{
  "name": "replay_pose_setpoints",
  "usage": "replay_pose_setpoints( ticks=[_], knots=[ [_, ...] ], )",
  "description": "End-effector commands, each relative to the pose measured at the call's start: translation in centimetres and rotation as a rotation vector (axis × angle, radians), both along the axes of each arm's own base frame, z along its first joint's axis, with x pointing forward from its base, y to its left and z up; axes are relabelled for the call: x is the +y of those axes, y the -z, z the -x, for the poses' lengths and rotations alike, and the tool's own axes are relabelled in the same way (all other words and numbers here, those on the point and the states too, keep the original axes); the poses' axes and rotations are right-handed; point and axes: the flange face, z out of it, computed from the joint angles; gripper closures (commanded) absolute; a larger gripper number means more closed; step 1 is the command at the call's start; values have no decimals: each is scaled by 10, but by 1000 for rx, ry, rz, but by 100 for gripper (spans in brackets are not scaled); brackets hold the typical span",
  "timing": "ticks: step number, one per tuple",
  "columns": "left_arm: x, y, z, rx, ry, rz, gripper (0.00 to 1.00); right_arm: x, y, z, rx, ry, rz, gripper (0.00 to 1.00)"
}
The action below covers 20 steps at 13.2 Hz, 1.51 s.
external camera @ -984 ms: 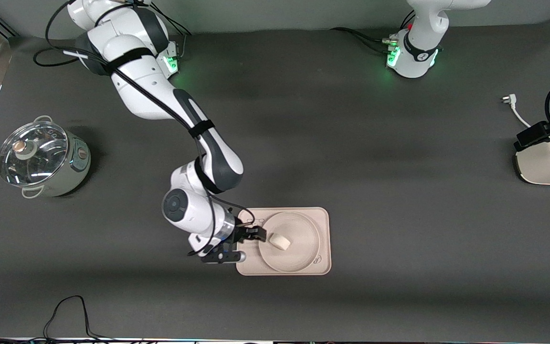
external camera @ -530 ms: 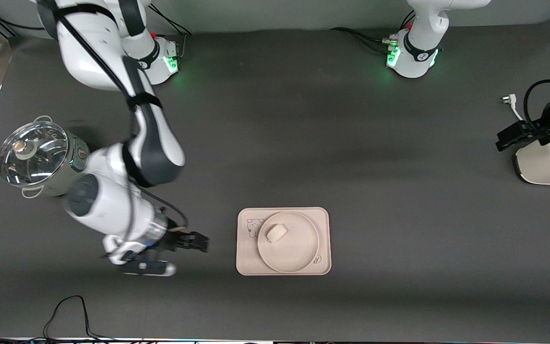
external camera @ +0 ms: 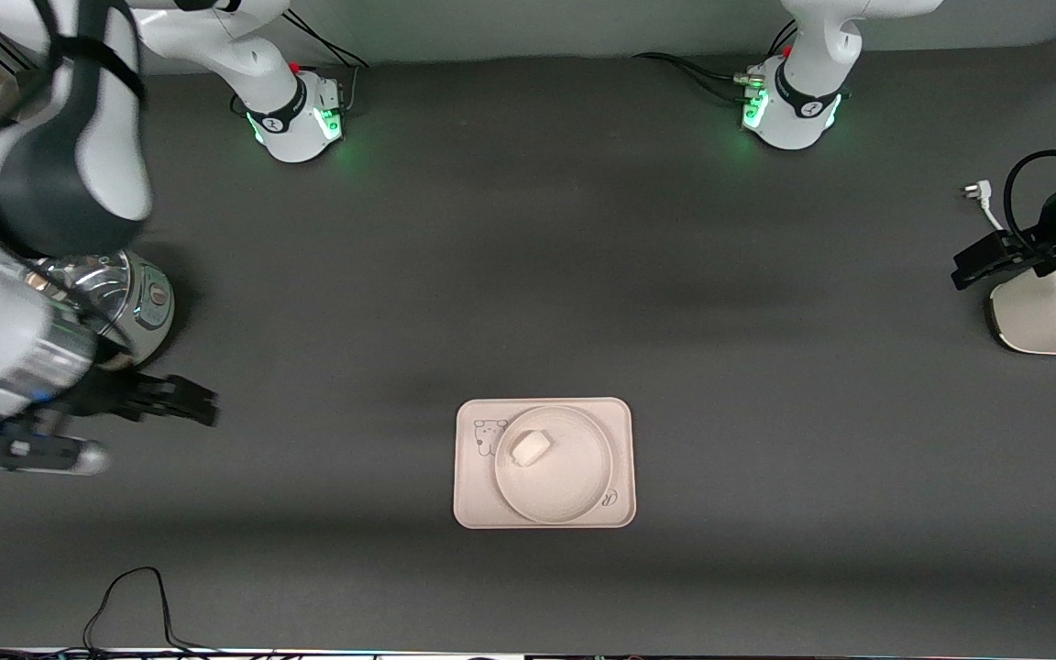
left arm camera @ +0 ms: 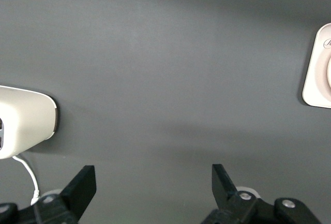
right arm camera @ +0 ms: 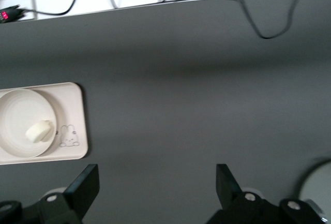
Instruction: Place bun in plate and plate on tray
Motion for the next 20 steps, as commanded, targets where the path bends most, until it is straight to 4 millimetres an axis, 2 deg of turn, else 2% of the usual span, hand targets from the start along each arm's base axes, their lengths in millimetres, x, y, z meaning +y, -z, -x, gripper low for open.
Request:
replay_pose_setpoints(
  ticks=[1,3,4,6,9,10,11,14,17,20],
  knots=[
    [0,-6,11,5,-12,6,0,-57,13,27,-7,-5,-37,0],
    [0,-5,11,9,-7,5,0,-75,6,46,-7,-37,-22,0],
    [2,-6,11,8,-7,5,0,-65,6,53,6,-70,23,0],
    [3,-8,11,5,-4,5,0,-65,0,65,13,-90,30,0],
    [4,-9,12,3,-6,5,0,-73,-7,93,24,-102,10,0],
    [4,-9,12,3,-4,5,0,-74,-5,101,32,-110,26,0],
    [4,-9,12,3,-4,4,0,-67,0,107,42,-130,62,0],
    [11,-10,13,3,-16,2,0,-64,-1,113,31,-135,70,0],
    [12,-9,12,2,-18,2,0,-58,0,109,36,-140,65,0],
    [12,-9,12,2,-19,2,0,-61,3,108,43,-136,66,0]
  ],
)
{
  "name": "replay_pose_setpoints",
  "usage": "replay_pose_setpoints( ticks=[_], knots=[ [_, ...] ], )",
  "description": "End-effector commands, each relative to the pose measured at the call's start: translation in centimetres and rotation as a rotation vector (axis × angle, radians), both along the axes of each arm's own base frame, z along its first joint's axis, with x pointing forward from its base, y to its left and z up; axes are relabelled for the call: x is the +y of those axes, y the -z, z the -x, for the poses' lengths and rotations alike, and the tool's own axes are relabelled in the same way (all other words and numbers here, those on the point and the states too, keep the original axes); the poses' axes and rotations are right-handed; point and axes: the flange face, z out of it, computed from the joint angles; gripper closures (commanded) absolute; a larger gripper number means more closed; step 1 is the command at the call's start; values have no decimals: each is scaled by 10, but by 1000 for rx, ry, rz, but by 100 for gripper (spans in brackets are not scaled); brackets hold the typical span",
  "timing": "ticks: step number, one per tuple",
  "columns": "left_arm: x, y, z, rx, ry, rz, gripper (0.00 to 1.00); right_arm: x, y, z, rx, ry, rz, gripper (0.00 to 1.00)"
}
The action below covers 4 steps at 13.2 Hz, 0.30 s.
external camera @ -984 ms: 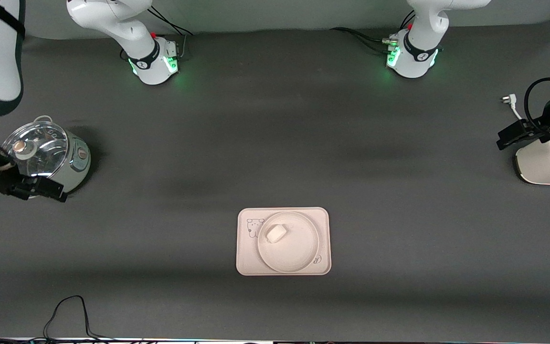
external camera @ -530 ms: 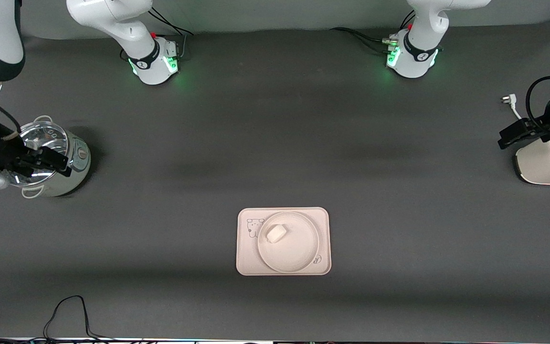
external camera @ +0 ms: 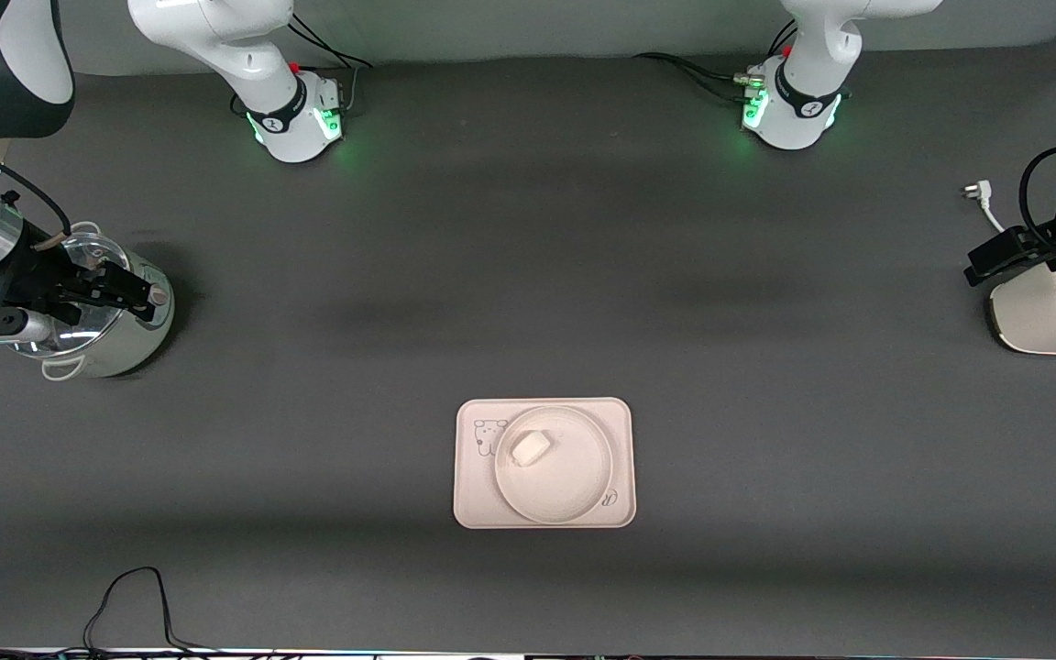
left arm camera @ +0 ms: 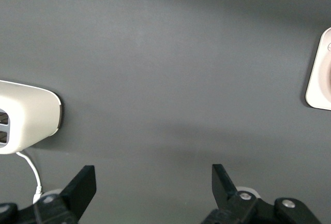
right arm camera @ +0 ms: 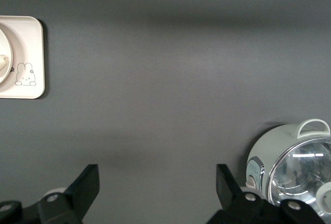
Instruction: Place bun in plate and plate on tray
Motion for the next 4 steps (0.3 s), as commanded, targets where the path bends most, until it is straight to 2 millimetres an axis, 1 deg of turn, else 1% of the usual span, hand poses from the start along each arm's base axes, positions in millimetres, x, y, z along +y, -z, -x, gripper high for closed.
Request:
replay_pose_setpoints(
  ticks=[1,3,4],
  knots=[
    [2,-6,9,0,-1,1,0,-5,0,2,-8,7,15,0],
    [2,-6,9,0,-1,1,0,-9,1,2,-5,12,15,0],
    [2,-6,9,0,-1,1,0,-10,8,-1,7,15,17,0]
  ],
)
